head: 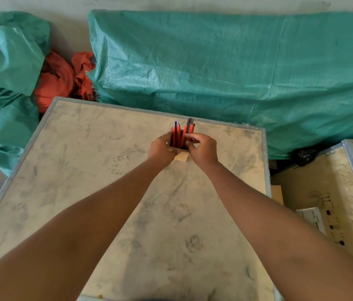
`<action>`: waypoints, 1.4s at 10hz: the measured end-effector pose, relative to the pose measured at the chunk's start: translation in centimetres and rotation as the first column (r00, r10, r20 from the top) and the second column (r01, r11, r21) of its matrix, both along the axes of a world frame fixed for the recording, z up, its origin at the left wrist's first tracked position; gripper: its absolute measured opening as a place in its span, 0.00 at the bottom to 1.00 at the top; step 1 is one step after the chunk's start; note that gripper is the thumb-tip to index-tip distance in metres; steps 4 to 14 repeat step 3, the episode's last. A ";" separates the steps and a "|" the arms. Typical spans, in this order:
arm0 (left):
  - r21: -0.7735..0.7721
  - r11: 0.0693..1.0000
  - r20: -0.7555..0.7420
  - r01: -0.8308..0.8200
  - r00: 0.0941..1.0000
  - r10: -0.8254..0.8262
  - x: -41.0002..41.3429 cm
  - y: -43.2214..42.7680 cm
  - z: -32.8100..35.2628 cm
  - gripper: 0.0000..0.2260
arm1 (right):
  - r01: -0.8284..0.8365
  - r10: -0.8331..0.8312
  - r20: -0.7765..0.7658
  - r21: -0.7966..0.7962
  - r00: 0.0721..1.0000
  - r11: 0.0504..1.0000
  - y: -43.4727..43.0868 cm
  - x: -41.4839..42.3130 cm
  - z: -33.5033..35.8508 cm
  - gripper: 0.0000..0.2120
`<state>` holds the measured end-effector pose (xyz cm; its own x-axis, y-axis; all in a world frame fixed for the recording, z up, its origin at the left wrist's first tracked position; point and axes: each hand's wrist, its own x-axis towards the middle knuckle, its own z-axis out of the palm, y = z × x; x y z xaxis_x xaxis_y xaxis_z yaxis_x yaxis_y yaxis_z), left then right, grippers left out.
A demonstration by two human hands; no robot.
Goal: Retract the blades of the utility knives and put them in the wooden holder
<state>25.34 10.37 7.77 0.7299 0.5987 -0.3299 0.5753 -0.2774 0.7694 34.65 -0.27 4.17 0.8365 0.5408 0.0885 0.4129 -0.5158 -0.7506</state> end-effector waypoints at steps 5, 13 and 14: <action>-0.016 1.000 0.054 -0.009 0.999 0.010 -1.5 -1.5 3.4 0.24 | 0.069 -0.064 -0.059 0.088 0.996 0.994 -2.1 -0.6 2.3 0.16; -0.016 1.000 0.054 -0.009 0.999 0.010 -1.5 -1.5 3.4 0.24 | 0.069 -0.064 -0.059 0.088 0.996 0.994 -2.1 -0.6 2.3 0.16; -0.016 1.000 0.054 -0.009 0.999 0.010 -1.5 -1.5 3.4 0.24 | 0.069 -0.064 -0.059 0.088 0.996 0.994 -2.1 -0.6 2.3 0.16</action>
